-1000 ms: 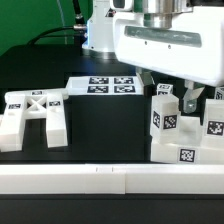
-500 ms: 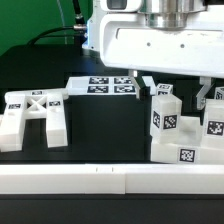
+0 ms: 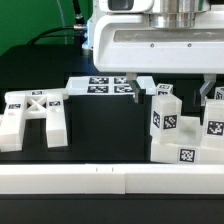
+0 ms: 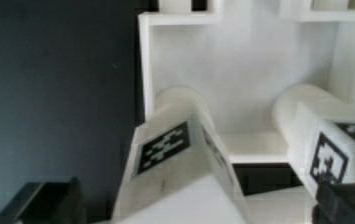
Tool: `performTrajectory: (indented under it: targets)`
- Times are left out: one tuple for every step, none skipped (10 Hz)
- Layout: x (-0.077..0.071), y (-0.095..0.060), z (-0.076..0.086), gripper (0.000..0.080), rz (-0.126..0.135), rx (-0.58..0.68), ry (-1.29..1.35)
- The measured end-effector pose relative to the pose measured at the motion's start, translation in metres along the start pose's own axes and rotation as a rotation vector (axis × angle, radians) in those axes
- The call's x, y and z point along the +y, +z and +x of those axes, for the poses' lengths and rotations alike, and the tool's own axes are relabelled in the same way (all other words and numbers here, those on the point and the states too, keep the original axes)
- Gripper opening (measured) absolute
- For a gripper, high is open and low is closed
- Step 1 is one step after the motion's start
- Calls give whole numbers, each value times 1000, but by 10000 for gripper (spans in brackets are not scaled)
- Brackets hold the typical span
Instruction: Assemble chair
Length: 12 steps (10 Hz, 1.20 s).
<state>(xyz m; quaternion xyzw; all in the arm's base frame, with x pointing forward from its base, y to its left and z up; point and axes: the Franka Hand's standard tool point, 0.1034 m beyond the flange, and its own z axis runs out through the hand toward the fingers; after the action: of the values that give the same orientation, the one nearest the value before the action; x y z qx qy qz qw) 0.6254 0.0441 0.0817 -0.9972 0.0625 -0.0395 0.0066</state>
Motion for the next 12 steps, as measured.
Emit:
performTrajectory:
  targets:
    - [1, 0, 0, 649, -8, 0, -64]
    - [3, 0, 0, 649, -9, 0, -130]
    - [6, 0, 1, 649, -9, 0, -167]
    - [6, 0, 1, 525, -9, -1, -193]
    - [6, 0, 1, 369, -9, -1, -184]
    - [6, 0, 1, 369, -8, 0, -174]
    - [6, 0, 1, 285, -9, 0, -160]
    - [6, 0, 1, 286, -9, 0, -160]
    - [6, 0, 1, 286, -7, 0, -131]
    - [5, 0, 1, 286, -6, 0, -29]
    - [5, 0, 1, 286, -6, 0, 39]
    - [5, 0, 1, 286, -4, 1, 132]
